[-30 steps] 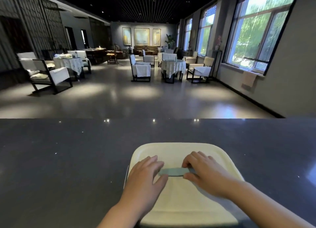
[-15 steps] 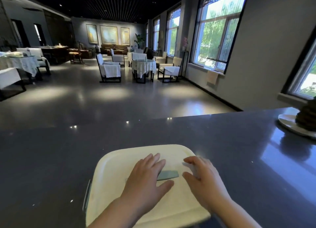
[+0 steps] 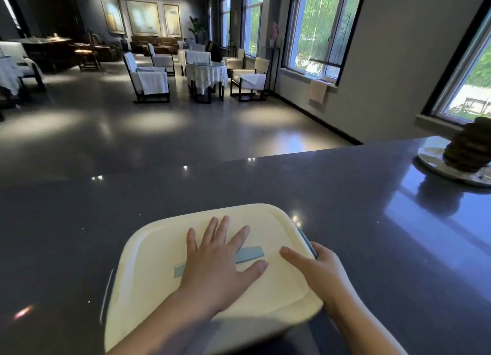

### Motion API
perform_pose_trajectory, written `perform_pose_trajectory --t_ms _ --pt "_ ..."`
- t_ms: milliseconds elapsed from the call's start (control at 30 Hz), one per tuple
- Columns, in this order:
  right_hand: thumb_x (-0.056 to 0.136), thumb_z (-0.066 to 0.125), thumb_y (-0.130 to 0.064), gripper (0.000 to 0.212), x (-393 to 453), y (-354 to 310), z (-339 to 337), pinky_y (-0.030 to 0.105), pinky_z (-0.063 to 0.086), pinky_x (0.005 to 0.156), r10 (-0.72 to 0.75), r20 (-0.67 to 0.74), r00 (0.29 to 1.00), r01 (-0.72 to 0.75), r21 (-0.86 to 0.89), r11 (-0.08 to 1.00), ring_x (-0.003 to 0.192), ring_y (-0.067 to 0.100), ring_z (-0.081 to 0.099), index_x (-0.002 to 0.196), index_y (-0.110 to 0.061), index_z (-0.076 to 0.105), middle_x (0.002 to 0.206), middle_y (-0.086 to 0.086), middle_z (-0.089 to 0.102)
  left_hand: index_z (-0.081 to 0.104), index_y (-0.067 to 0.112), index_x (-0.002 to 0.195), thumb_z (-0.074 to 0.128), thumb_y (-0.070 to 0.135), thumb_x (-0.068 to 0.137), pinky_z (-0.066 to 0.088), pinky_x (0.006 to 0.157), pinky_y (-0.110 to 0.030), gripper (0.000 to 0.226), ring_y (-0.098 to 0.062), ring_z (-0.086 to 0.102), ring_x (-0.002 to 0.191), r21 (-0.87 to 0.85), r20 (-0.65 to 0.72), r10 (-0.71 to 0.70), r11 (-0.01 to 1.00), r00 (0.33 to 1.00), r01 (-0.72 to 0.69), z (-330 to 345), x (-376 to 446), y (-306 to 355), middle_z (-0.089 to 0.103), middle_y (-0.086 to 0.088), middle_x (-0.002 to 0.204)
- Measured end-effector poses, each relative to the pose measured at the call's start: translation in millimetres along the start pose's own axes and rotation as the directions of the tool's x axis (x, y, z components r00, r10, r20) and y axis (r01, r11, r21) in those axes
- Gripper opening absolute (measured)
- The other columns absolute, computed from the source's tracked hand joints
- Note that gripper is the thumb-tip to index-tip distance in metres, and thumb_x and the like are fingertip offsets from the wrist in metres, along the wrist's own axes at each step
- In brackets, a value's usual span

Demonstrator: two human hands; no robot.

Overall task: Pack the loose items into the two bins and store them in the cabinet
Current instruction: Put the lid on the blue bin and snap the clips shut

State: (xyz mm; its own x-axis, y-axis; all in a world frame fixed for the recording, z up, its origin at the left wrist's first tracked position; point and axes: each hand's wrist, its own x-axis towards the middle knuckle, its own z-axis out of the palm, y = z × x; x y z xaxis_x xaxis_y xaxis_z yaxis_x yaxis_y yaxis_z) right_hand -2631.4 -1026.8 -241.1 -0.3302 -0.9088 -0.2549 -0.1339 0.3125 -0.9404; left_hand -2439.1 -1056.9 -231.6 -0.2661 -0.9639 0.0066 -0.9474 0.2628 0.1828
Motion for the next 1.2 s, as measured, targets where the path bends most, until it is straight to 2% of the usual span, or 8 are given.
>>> perform_pose_trajectory --t_ms 133,300,467,700,800,900,1033,1200 --pt "0.070 0.082 -0.037 0.042 -3 0 3 0.031 0.058 0.079 -0.133 -0.115 0.984 0.118 -0.127 0.985 0.086 0.003 0.067 0.108 -0.037 0.064 0.092 -0.017 0.070 0.001 0.049 0.145 0.015 0.081 0.078 -0.010 0.114 -0.052 0.076 -0.017 -0.014 0.145 0.003 -0.009 0.003 1.000 1.000 -0.003 2 0 0 -0.008 0.007 0.159" --pt "0.069 0.082 -0.042 0.062 0 2 2 0.021 0.054 0.079 -0.231 -0.138 0.963 0.192 -0.249 0.949 0.094 -0.001 0.064 0.127 -0.029 0.061 0.106 -0.017 0.069 0.001 0.048 0.145 0.015 0.080 0.079 -0.010 0.114 -0.053 0.076 -0.018 -0.014 0.145 0.008 0.001 0.008 1.000 1.000 -0.008 0 -1 1 -0.008 0.006 0.159" --pt "0.072 0.080 -0.040 0.054 0 3 0 0.009 0.046 0.068 -0.300 -0.145 0.943 0.244 -0.315 0.917 0.085 -0.008 0.062 0.123 -0.033 0.064 0.098 -0.023 0.068 0.003 0.047 0.146 0.017 0.079 0.080 -0.011 0.114 -0.054 0.075 -0.019 -0.014 0.145 0.003 0.006 0.004 1.000 1.000 -0.004 0 -1 3 -0.008 0.005 0.159" --pt "0.085 0.069 -0.038 0.048 -8 1 3 0.026 0.046 0.093 -0.336 -0.107 0.936 0.257 -0.449 0.856 0.115 0.007 0.056 0.131 -0.037 0.056 0.135 -0.017 0.055 0.006 0.047 0.145 0.017 0.080 0.079 -0.011 0.113 -0.054 0.074 -0.020 -0.014 0.145 -0.013 0.007 0.002 1.000 1.000 -0.002 2 0 3 -0.007 0.005 0.160" --pt "0.099 0.044 -0.041 0.043 -16 -5 16 0.032 0.029 0.113 -0.450 0.062 0.891 0.311 -0.806 0.504 0.142 0.014 0.031 0.141 -0.033 0.045 0.151 -0.014 0.034 0.009 0.045 0.146 0.019 0.076 0.083 -0.009 0.114 -0.054 0.071 -0.019 -0.012 0.146 -0.031 -0.002 0.010 0.999 1.000 -0.010 2 -1 2 -0.004 0.004 0.160" --pt "0.098 0.019 -0.041 0.054 -18 -9 43 0.041 0.020 0.116 -0.526 0.283 0.802 0.462 -0.851 0.248 0.144 0.023 0.027 0.145 -0.026 0.040 0.154 -0.001 0.031 0.031 0.038 0.142 0.034 0.056 0.092 -0.003 0.117 -0.047 0.052 -0.013 0.005 0.146 -0.200 -0.097 0.002 0.980 0.995 -0.022 -1 -3 -1 0.018 0.007 0.157" --pt "0.091 -0.002 -0.046 0.065 -29 -17 77 0.040 -0.001 0.120 -0.353 0.499 0.792 0.588 -0.779 0.218 0.149 0.020 -0.007 0.153 -0.030 0.002 0.162 0.001 -0.003 0.055 0.031 0.122 0.051 0.028 0.091 0.029 0.111 -0.033 0.031 -0.008 0.042 0.126 -0.604 -0.318 -0.188 0.796 0.929 -0.046 -13 -21 -12 0.052 0.019 0.126" --pt "0.078 -0.010 -0.063 0.077 -36 -21 77 0.038 -0.009 0.119 -0.326 0.535 0.779 0.617 -0.745 0.253 0.147 0.013 -0.016 0.151 -0.041 -0.004 0.161 -0.007 -0.012 0.023 0.036 0.145 0.017 0.060 0.087 0.004 0.119 -0.031 0.063 -0.008 0.003 0.145 -0.192 -0.237 -0.112 0.979 0.965 0.066 -6 -71 -47 0.007 0.014 0.158"
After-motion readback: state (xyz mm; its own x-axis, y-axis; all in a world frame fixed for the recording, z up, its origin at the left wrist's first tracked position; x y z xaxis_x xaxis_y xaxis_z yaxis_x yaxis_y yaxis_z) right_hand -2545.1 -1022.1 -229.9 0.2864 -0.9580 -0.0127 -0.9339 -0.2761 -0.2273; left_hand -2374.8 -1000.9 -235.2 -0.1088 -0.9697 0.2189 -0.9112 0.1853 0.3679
